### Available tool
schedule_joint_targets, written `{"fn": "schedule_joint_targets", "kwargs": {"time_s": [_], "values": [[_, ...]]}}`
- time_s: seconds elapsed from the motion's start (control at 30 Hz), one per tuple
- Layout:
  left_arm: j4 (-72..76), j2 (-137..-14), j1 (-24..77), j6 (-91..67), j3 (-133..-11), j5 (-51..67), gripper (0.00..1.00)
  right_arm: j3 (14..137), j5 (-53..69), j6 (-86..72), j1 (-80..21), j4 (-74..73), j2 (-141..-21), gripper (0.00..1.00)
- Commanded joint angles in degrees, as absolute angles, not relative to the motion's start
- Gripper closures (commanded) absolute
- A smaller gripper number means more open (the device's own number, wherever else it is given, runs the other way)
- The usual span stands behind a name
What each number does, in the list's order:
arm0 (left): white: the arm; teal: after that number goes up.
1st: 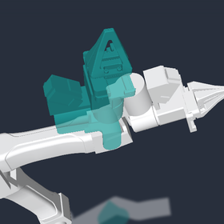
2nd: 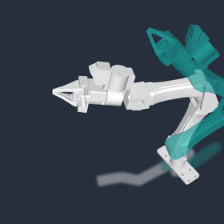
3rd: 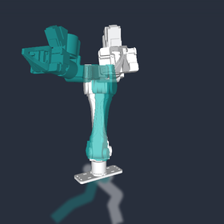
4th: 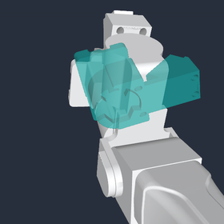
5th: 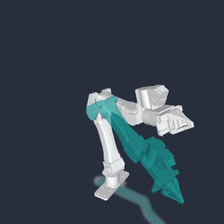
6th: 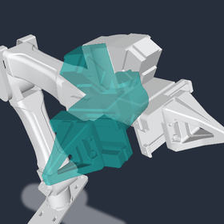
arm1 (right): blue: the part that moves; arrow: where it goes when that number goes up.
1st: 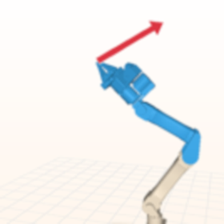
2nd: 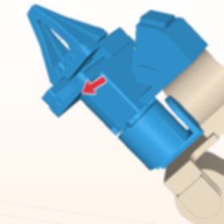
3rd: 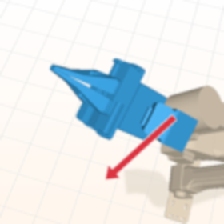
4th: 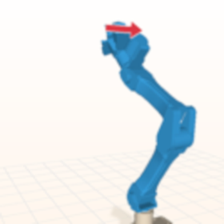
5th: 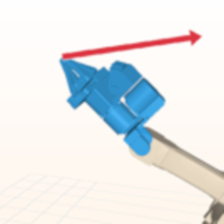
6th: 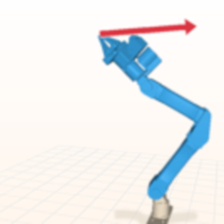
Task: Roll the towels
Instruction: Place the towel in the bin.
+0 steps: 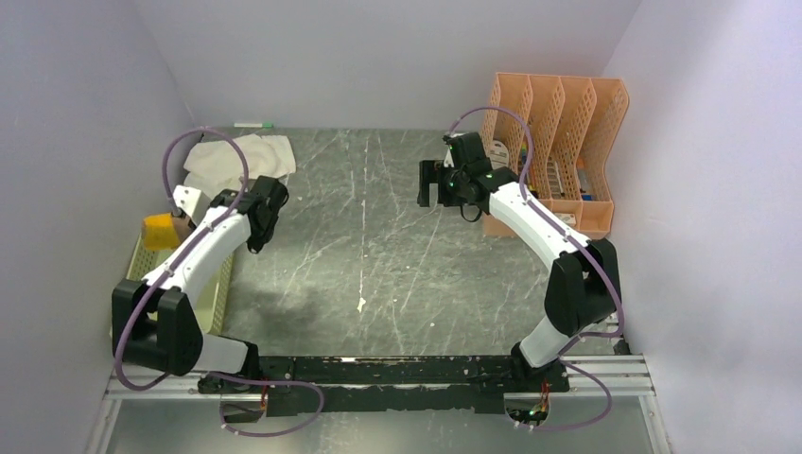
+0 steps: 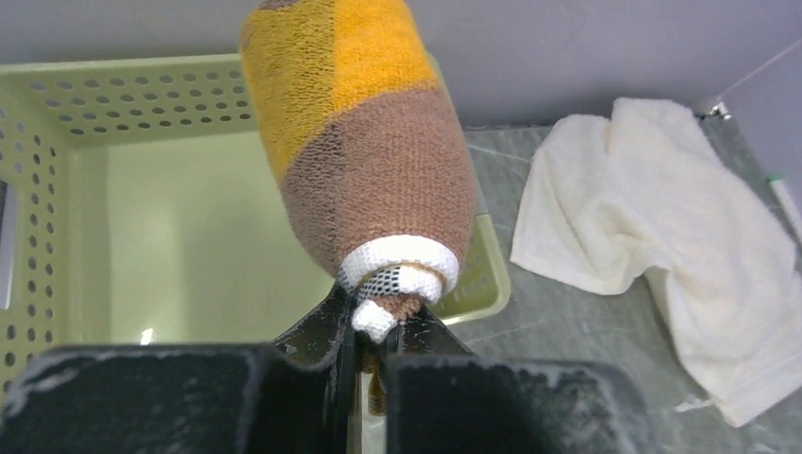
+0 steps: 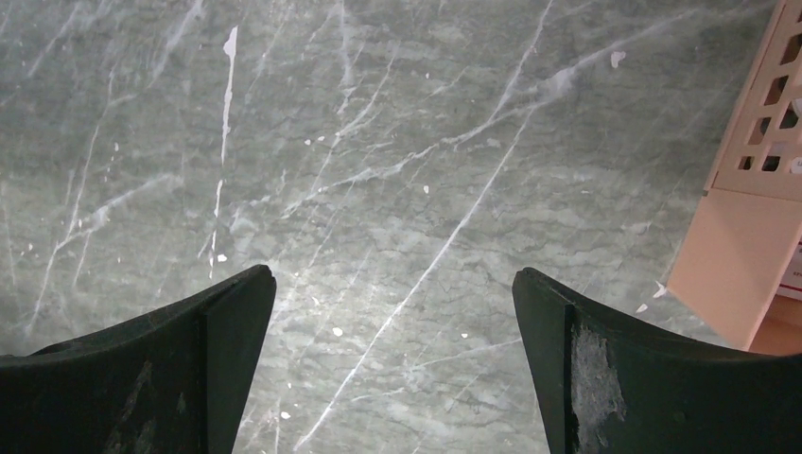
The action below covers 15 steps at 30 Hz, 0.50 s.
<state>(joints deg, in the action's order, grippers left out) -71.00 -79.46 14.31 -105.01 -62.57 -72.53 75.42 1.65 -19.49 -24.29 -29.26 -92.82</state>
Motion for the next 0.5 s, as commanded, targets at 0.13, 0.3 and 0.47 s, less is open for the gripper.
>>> {"fn": "schedule_joint_targets", "kwargs": {"time_s": [0.13, 0.3, 0.47], "values": [[-0.60, -64.12, 1.95, -43.82, -37.19, -59.01, 0.93, 76.29, 0.02, -18.59, -26.03, -30.88, -93.17, 0.00], [-9.89, -73.90, 1.20, -48.70, -45.38, -60.76, 0.93, 76.15, -0.08, -18.61, -26.57, -31.01, -93.38, 0.00], [0.56, -75.50, -3.87, -45.78, -40.92, -53.62, 0.93, 75.39, -0.16, -18.61, -27.15, -30.85, -93.09, 0.00]]}}
